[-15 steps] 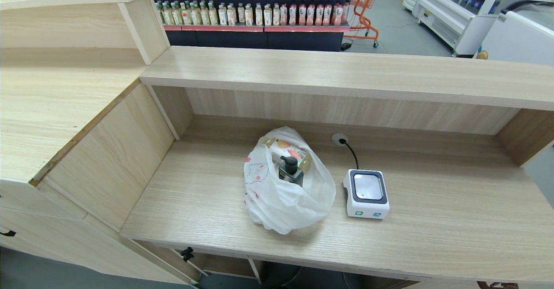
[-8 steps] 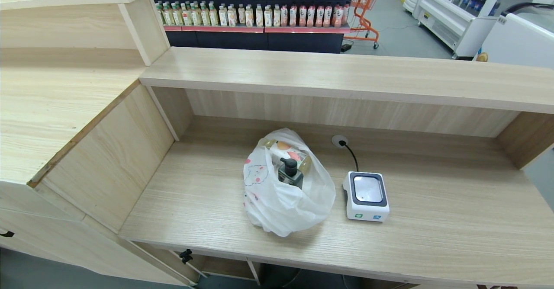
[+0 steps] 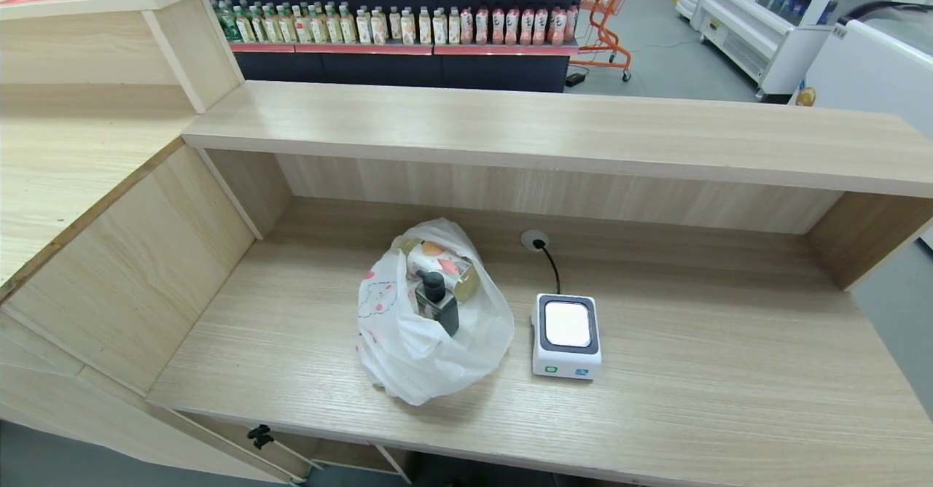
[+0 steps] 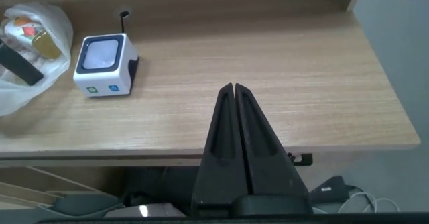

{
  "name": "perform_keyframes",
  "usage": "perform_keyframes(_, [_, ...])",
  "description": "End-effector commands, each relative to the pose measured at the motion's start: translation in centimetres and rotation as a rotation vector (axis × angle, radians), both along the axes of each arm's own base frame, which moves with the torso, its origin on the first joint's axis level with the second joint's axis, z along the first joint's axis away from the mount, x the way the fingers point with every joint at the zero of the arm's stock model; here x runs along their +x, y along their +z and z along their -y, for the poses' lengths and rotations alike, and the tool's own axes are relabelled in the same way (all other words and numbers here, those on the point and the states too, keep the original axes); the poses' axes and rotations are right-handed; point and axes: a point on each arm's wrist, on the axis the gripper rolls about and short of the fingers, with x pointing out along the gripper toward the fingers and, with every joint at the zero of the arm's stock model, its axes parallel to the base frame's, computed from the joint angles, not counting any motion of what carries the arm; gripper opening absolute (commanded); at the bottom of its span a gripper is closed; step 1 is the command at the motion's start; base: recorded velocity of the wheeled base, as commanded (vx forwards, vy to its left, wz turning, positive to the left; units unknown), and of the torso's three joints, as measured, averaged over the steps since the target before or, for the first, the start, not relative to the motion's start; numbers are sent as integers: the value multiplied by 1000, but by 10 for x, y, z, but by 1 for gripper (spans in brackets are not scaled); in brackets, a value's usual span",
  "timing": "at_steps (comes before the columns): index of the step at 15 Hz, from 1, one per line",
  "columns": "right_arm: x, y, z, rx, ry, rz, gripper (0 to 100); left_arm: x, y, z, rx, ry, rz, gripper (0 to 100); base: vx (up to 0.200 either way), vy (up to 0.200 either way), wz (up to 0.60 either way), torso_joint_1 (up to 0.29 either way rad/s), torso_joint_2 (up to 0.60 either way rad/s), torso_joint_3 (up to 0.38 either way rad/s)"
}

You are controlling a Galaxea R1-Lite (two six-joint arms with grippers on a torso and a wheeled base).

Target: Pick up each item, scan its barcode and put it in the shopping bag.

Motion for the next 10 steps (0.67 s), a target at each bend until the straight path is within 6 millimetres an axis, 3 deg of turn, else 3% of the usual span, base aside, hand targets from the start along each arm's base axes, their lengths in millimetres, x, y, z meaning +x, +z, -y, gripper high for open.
perform_keyframes(1, [0, 0, 0, 0, 1, -4, 0, 1, 0, 0, 0, 1, -12, 100, 200, 0, 0, 2, 2, 7])
perform_keyframes(2, [0, 0, 0, 0, 1, -4, 0, 0, 0, 0, -1, 2, 2, 100, 200, 0, 0, -2, -2, 12])
perform_keyframes(10, [0, 0, 0, 0, 1, -4, 0, 0, 0, 0, -1, 2, 2, 100, 0, 0, 0, 0, 0, 0])
